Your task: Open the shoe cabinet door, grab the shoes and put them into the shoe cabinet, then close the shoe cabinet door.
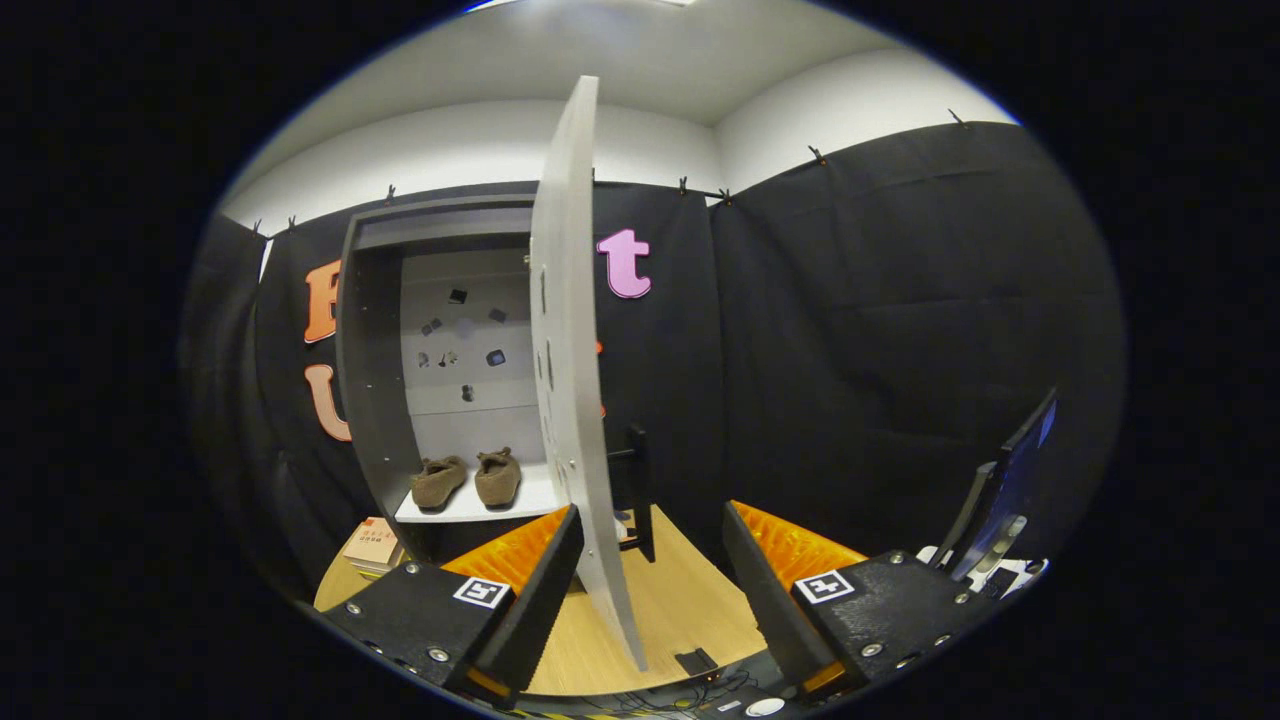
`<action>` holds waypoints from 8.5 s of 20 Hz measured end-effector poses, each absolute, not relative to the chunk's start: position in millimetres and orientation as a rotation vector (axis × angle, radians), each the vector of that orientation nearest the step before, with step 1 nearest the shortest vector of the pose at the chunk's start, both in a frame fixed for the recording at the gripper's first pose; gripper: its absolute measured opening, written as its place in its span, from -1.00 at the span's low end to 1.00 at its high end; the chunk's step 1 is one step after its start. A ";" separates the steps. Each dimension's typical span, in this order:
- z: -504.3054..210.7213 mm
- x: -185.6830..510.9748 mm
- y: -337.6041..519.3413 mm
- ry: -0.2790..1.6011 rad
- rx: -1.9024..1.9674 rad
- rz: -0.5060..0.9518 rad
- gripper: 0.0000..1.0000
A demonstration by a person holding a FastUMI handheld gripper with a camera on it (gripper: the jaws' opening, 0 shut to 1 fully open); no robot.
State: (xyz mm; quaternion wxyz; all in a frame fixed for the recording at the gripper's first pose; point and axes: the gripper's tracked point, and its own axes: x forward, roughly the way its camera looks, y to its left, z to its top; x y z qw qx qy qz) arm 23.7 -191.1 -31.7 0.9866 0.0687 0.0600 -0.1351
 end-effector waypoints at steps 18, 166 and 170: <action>-47.8 68.5 -196.2 0.112 0.089 -0.174 0.73; 12.4 -22.2 -3.7 -0.011 0.044 0.063 0.94; 12.0 -21.4 -3.3 -0.008 0.044 0.064 0.95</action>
